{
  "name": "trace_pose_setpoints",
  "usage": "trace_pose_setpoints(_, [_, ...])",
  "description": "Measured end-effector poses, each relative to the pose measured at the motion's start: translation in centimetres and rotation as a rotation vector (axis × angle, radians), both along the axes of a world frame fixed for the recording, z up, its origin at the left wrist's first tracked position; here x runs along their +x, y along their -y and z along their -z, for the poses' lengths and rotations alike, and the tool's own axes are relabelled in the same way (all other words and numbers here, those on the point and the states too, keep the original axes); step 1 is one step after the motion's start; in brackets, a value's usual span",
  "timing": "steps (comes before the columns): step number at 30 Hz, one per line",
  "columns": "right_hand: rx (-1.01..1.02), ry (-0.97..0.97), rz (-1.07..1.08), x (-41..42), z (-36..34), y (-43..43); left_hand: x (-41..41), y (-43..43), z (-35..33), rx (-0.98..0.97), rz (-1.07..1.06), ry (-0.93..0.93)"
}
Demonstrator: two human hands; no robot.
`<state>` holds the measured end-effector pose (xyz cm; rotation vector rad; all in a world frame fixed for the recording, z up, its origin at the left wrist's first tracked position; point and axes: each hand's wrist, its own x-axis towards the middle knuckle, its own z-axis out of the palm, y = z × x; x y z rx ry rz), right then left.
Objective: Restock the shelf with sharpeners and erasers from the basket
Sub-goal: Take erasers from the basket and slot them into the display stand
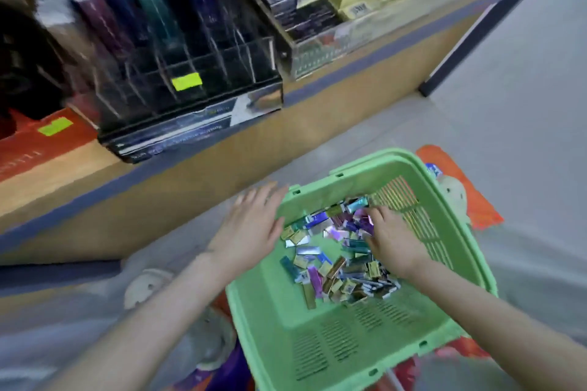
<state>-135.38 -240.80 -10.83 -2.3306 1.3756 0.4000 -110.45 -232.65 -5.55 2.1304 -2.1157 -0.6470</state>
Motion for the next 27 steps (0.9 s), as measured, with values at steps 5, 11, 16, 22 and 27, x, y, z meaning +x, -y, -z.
trace_pose_setpoints(5, [0.223, -0.087, 0.200, -2.6, 5.3, -0.1, -3.1, 2.0, 3.1, -0.036, 0.141, -0.137])
trace_pose_setpoints(11, [0.466, -0.089, 0.146, -3.9, 9.3, -0.9, -7.1, 2.1, 7.7, 0.169, 0.210, -0.321])
trace_pose_setpoints(16, [0.510, -0.179, -0.080, -4.4, 10.0, 0.5, -9.9, 2.6, 13.3, 0.634, -0.001, -0.418])
trace_pose_setpoints(22, [0.465, -0.229, -0.180, -4.7, 10.4, 1.5, -11.9, 2.1, 18.4, 0.856, -0.135, -0.538])
trace_pose_setpoints(27, [0.433, -0.174, -0.148, -4.4, 11.0, 2.4, -13.5, 1.4, 20.5, 0.824, -0.252, -0.607])
